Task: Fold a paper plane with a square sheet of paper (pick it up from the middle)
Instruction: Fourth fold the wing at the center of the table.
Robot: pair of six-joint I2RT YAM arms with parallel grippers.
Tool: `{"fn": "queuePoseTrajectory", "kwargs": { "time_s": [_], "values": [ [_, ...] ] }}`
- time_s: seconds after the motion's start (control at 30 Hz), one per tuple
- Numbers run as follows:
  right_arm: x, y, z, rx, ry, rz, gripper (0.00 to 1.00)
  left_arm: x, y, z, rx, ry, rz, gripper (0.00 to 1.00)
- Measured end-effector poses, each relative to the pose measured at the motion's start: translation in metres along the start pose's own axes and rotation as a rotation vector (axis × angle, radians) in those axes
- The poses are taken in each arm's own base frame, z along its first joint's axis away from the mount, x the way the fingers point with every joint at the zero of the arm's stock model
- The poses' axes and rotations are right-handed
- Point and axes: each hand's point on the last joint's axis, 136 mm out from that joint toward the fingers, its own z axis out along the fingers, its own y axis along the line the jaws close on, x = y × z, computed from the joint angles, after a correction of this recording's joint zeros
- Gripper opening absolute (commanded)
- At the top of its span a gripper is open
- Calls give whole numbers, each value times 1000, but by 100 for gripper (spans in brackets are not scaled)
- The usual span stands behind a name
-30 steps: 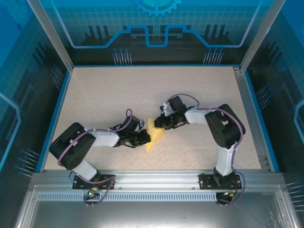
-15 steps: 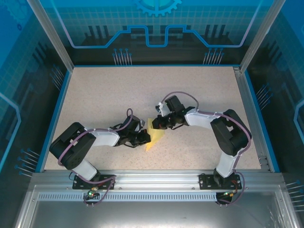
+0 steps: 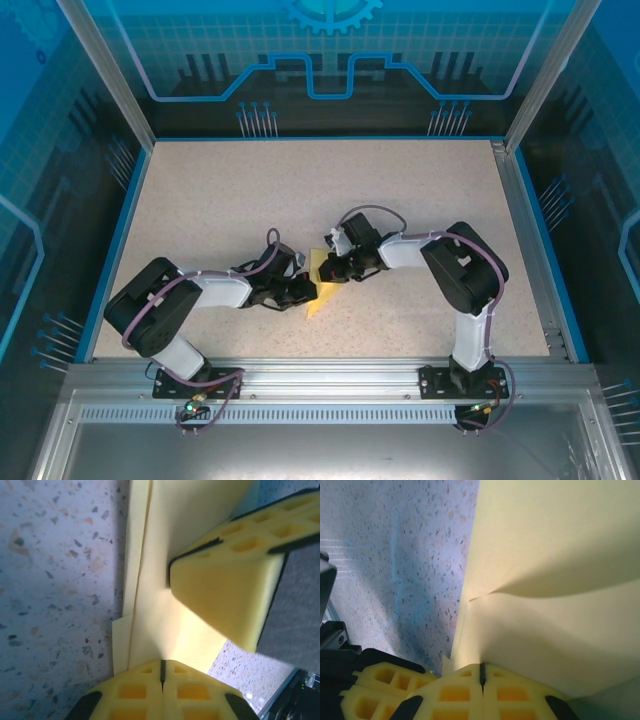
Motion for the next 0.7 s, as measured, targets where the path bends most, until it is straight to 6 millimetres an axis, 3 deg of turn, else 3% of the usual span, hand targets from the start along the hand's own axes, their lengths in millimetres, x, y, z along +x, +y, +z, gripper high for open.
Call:
{"fn": "queuePoseTrajectory", "kwargs": {
  "time_s": [0.7],
  "values": [
    [-73,-47,-31,2,-121,131,6,0,0,1,6,2,22,1]
  ]
}}
